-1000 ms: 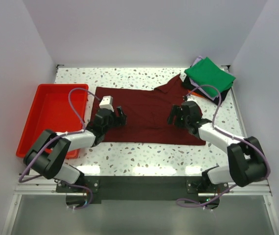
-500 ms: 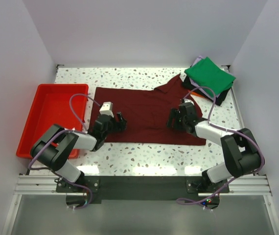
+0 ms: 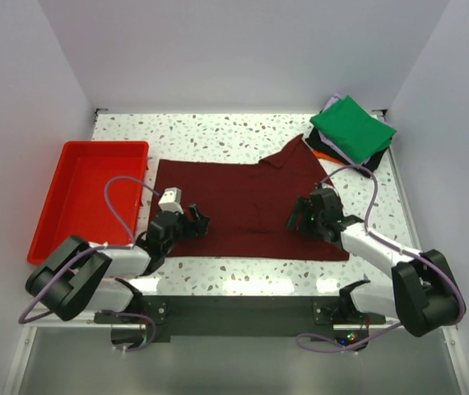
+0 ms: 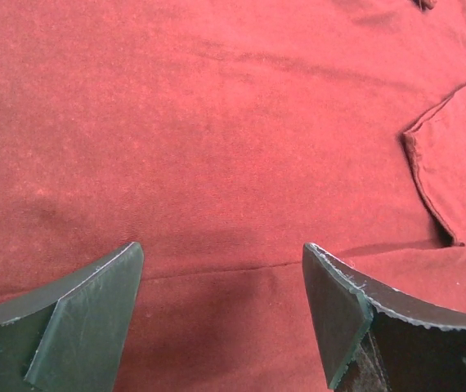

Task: Fold and stack the t-shirts
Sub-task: Fold the tshirt

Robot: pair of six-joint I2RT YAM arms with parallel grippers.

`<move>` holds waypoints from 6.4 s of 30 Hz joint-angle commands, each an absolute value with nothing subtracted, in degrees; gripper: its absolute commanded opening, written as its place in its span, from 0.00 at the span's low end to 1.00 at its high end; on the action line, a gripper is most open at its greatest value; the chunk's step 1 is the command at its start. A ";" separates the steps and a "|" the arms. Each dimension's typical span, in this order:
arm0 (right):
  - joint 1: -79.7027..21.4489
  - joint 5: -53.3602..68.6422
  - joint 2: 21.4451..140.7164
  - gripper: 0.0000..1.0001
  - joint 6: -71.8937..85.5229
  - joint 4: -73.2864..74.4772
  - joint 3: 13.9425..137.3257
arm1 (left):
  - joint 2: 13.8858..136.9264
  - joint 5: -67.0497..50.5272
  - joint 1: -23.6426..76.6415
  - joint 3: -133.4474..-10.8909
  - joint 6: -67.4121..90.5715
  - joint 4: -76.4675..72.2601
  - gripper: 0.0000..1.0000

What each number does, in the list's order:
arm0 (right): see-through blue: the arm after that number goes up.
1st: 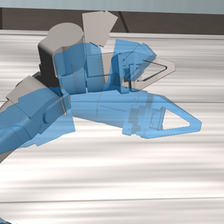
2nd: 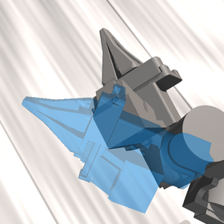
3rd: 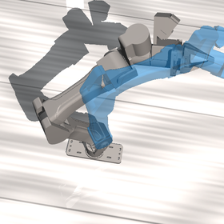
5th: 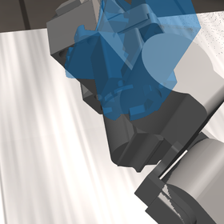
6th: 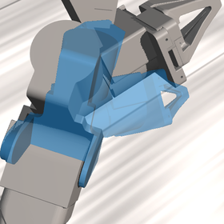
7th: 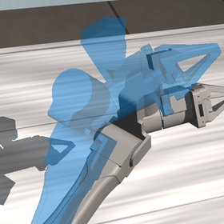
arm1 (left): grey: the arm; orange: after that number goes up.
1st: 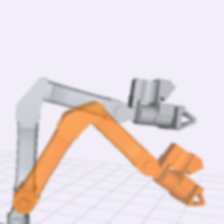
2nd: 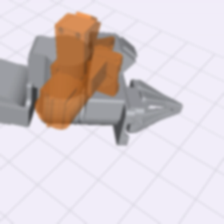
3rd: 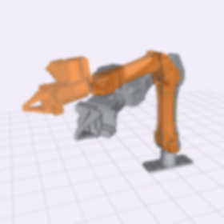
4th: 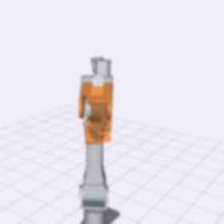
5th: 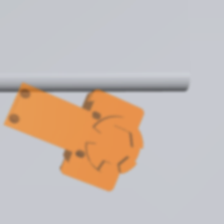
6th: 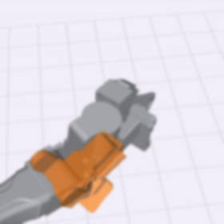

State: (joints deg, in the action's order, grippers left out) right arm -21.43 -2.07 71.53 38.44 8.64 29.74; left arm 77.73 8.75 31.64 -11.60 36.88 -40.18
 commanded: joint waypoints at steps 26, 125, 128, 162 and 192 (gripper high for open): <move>-21.62 -6.15 82.26 0.78 31.73 5.89 42.19 | 79.87 21.71 35.25 -26.45 28.92 -30.32 0.92; -0.88 -2.64 113.47 0.00 32.17 5.01 77.26 | 102.48 21.70 18.11 -57.74 22.15 -11.69 0.77; -0.88 -2.37 112.24 0.00 31.90 5.36 76.73 | 104.23 23.46 17.58 -59.41 22.06 -10.02 0.75; -0.88 -0.09 112.15 0.00 32.26 5.54 76.55 | 111.88 21.62 15.12 -61.09 23.47 -8.70 0.21; -0.70 -0.18 120.87 0.00 28.74 25.05 106.88 | 120.50 12.84 12.74 -85.26 20.31 -5.96 0.00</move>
State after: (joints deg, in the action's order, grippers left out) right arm -0.95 -0.47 123.55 29.93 23.05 104.62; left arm 120.33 15.42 13.72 -83.07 22.28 -4.25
